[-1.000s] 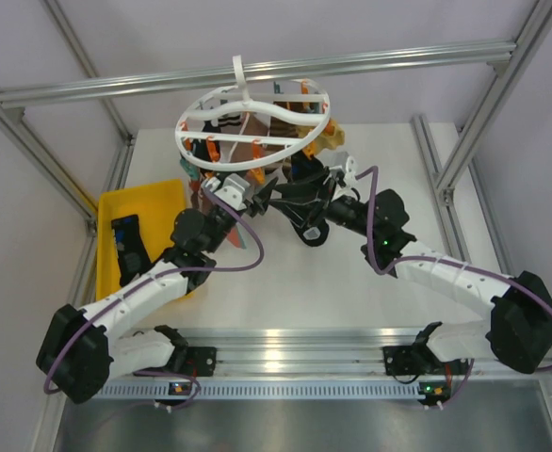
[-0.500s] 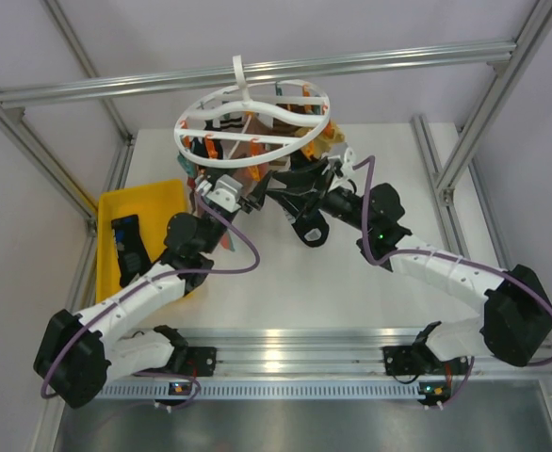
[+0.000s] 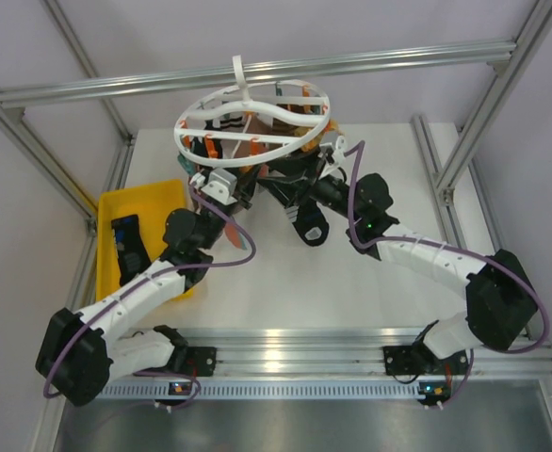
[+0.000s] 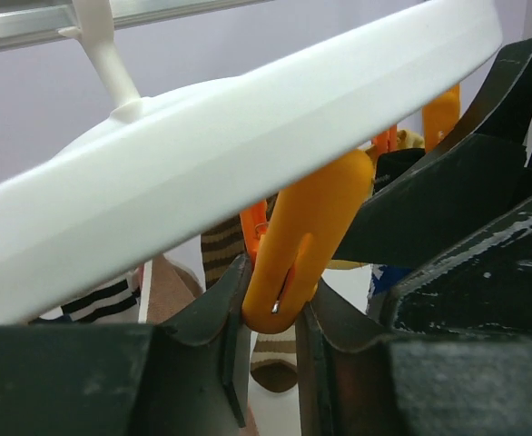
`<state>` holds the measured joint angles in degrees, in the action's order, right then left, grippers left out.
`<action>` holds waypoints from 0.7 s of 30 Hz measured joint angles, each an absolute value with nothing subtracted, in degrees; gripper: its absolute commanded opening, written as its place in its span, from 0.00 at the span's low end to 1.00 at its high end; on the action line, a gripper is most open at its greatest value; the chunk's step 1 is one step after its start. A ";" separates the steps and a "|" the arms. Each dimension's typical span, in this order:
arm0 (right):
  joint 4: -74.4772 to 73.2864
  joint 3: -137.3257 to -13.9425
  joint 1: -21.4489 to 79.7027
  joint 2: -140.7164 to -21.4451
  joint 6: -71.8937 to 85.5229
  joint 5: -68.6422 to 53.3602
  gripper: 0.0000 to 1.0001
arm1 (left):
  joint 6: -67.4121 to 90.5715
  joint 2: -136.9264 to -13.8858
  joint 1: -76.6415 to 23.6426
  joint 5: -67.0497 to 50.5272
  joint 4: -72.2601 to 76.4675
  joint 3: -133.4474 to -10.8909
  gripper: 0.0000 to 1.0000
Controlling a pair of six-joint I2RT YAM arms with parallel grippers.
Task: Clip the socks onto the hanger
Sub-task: Open the clamp at the hanger.
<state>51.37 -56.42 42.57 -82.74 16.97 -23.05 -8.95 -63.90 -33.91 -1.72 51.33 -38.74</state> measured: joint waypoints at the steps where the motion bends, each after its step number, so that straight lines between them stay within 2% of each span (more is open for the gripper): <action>1: 51.37 -56.75 42.41 -83.09 17.15 -22.74 0.54 | -8.56 -63.90 -33.71 -2.11 51.13 -38.87 0.11; 5: 51.46 -57.19 42.13 -83.53 17.12 -21.45 0.56 | -7.33 -63.92 -33.30 -2.70 50.46 -39.00 0.00; 11: 52.34 -59.57 42.11 -85.67 16.01 -19.44 0.53 | -7.03 -63.92 -32.71 -4.08 50.39 -39.00 0.00; 14: 53.54 -60.58 42.09 -87.15 15.14 -19.14 0.48 | -6.50 -63.90 -32.21 -5.26 50.33 -39.00 0.00; 17: 54.39 -61.21 42.09 -88.40 14.46 -19.14 0.36 | -5.61 -63.83 -31.42 -6.66 50.30 -39.03 0.00; 18: 54.63 -61.36 42.09 -88.79 14.50 -19.25 0.26 | -5.41 -63.75 -31.20 -7.07 50.04 -39.11 0.00; 21: 55.09 -62.11 42.04 -89.67 14.33 -20.32 0.13 | -4.97 -63.33 -30.55 -7.49 49.34 -39.22 0.00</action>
<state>55.09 -62.11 42.04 -89.67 14.33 -20.32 -4.97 -63.33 -30.55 -7.49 49.34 -39.22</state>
